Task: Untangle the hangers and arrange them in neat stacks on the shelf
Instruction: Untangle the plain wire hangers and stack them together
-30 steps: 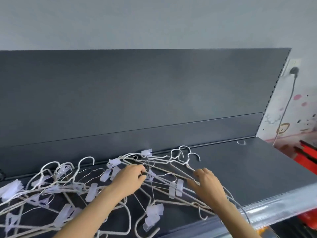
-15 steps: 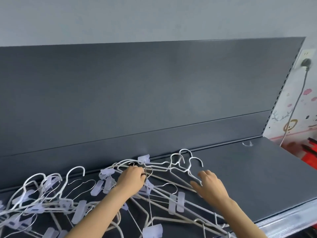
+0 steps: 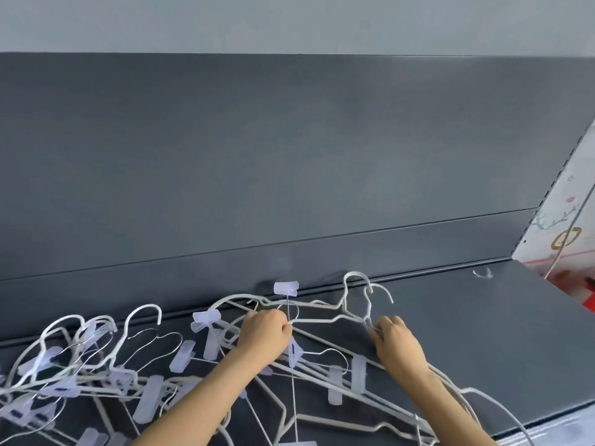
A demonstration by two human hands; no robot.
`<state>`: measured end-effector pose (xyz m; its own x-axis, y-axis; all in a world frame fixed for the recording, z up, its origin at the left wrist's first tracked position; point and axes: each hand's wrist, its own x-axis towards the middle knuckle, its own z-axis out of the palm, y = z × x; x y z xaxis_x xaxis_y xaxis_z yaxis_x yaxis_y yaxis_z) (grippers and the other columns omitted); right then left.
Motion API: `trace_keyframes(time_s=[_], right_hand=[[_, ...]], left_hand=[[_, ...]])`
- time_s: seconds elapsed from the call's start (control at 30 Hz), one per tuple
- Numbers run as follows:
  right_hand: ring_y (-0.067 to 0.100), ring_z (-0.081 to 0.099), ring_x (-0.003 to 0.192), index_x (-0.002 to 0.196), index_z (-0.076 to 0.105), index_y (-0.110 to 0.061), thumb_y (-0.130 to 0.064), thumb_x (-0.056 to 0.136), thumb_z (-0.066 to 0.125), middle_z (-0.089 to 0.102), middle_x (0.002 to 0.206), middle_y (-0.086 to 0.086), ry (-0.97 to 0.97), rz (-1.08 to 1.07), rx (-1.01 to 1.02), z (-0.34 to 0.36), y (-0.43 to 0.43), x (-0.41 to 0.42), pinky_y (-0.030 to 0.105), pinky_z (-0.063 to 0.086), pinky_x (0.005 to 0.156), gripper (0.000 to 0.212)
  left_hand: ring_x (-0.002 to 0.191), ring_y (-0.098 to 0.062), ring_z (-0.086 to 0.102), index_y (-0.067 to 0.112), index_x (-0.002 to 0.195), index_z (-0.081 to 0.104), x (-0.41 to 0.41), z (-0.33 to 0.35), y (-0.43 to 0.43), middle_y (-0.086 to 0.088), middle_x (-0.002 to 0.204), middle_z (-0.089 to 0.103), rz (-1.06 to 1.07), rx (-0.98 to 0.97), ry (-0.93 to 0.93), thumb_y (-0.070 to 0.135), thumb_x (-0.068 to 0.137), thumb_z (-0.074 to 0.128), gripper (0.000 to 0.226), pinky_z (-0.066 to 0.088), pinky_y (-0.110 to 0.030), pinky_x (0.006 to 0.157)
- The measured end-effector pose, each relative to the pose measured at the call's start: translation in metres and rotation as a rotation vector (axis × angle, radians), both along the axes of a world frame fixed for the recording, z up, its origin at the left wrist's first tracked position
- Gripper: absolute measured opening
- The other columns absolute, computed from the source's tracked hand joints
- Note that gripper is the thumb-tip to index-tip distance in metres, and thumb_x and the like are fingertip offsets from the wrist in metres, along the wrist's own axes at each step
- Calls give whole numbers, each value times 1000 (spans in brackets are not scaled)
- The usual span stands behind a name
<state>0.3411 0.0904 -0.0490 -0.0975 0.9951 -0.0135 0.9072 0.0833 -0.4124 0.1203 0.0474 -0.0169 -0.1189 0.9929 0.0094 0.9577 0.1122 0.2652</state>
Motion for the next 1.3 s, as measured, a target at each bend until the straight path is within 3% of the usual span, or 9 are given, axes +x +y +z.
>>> trace_keyframes(time_s=[0.13, 0.33, 0.63, 0.83, 0.9, 0.97, 1.0, 1.17, 1.3], right_hand=[[31, 49, 75, 76, 41, -15, -22, 91, 46, 57, 84, 6, 50, -44, 126, 18, 3, 10, 31, 34, 59, 17], [30, 50, 68, 85, 61, -13, -21, 88, 54, 58, 68, 4, 158, -50, 187, 44, 5, 25, 33, 41, 59, 11], [25, 39, 53, 76, 64, -7, -8, 82, 64, 54, 58, 11, 313, -14, 351, 50, 5, 42, 37, 44, 56, 6], [25, 46, 63, 73, 65, -11, -7, 79, 67, 59, 60, 8, 347, 56, 380, 54, 1, 43, 31, 37, 55, 8], [26, 48, 61, 74, 65, -12, -9, 79, 67, 60, 63, 6, 339, 70, 375, 57, -1, 41, 32, 38, 56, 7], [22, 43, 57, 74, 65, -14, -10, 80, 67, 57, 69, 3, 333, 72, 347, 59, -1, 39, 32, 39, 55, 7], [20, 41, 55, 75, 65, -15, -10, 80, 66, 56, 65, 4, 336, 72, 322, 60, 0, 38, 32, 39, 55, 8], [23, 51, 66, 81, 67, -10, -15, 83, 64, 52, 68, 0, 371, 150, 158, 75, -1, 30, 28, 37, 63, 6], [19, 46, 58, 60, 65, -34, -21, 84, 62, 55, 55, -5, 419, 111, 154, 82, 3, 24, 32, 36, 59, 27]], left_hand=[[62, -21, 51, 16, 56, 49, -9, 7, -4, 5, 54, 47, -30, 167, -64, 22, 91, 46, 35, 34, -27, 68], [63, -16, 52, 13, 71, 64, -23, 16, -4, 4, 65, 61, 32, 471, -105, 19, 85, 60, 15, 37, -29, 69], [97, -20, 54, 12, 98, 67, -29, 26, 10, 0, 98, 65, 57, 464, -157, 17, 90, 51, 19, 39, -30, 84], [123, -23, 44, 14, 130, 49, -30, 54, 48, -4, 134, 51, -57, 245, -164, 23, 91, 51, 41, 34, -33, 101], [119, -26, 49, 22, 122, 56, -31, 60, 59, -3, 127, 57, -97, 63, -196, 27, 87, 54, 35, 38, -35, 96], [90, -29, 54, 27, 78, 62, -32, 62, 62, -1, 87, 63, -107, -28, -268, 23, 81, 56, 8, 39, -32, 72], [79, -29, 51, 21, 66, 56, -33, 63, 62, -2, 74, 59, -101, -25, -305, 20, 78, 56, 12, 35, -31, 64], [78, -29, 53, 16, 76, 62, -42, 70, 51, -3, 82, 63, -111, 80, -335, 19, 79, 53, 10, 42, -35, 70], [104, -23, 55, 20, 103, 66, -57, 78, 37, 1, 105, 69, -37, 178, -202, 21, 84, 55, 22, 42, -34, 92]])
